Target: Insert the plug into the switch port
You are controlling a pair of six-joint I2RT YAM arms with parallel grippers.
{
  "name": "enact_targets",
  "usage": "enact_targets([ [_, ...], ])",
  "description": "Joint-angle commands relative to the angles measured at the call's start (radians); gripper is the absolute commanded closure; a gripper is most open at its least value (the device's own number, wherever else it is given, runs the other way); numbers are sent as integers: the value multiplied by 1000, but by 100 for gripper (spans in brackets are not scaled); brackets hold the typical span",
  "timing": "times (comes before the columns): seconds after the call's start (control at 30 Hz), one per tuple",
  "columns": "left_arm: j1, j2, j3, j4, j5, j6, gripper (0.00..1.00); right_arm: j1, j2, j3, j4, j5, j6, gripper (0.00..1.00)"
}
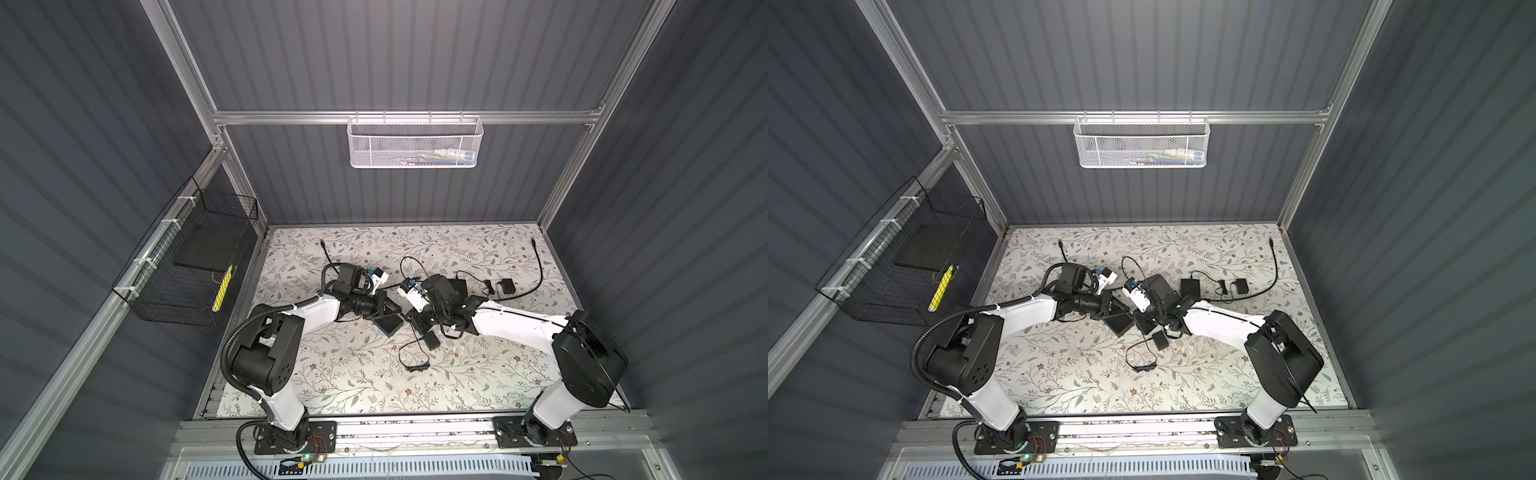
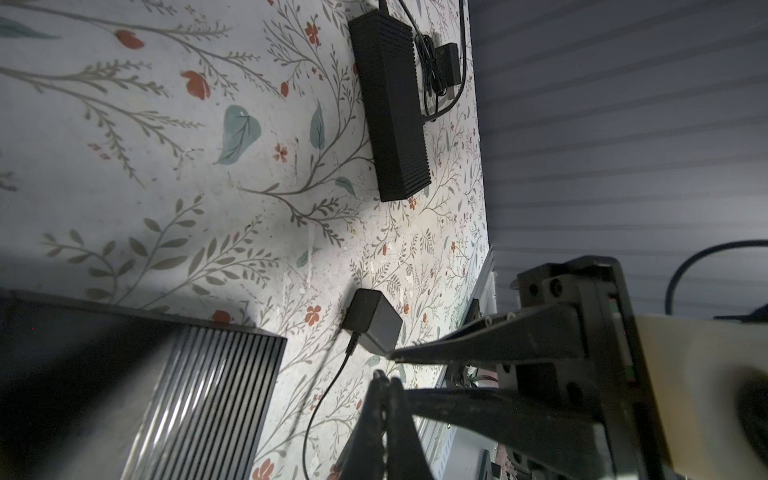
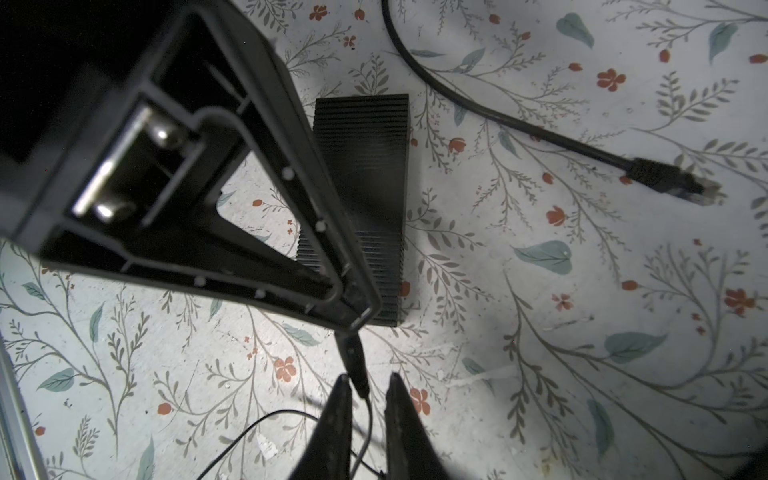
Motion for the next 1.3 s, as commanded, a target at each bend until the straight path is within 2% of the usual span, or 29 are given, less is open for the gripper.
enact_targets([
  [0.0,-3,6,-6,-6,23,7,100,-3,-1,16,11,-27,-10,80],
  [0.57,-3,8,-10,8,33,0,100,-3,39,42,25,-83,-27,85],
  [0.8,-3,12,-15,7,34,6,100,-3,33,44,35,-83,-24,92],
  [0.93,-3,18,-11,5,35,8,100,-3,33,41,35,-80,-20,100],
  [1.03,-1,10,-6,-4,32,12,100,-3,33,39,32,-82,-18,100],
  [1.07,0,6,-2,-14,26,19,97,-3,32,38,27,-84,-18,100],
  [1.13,13,-16,8,-43,-2,33,75,-2,29,34,13,-83,-17,100],
  [1.2,46,-50,15,-66,-23,44,59,-2,22,20,-3,-78,-17,100],
  [1.27,101,-88,26,-99,-51,61,50,-3,17,2,-12,-72,-18,100],
])
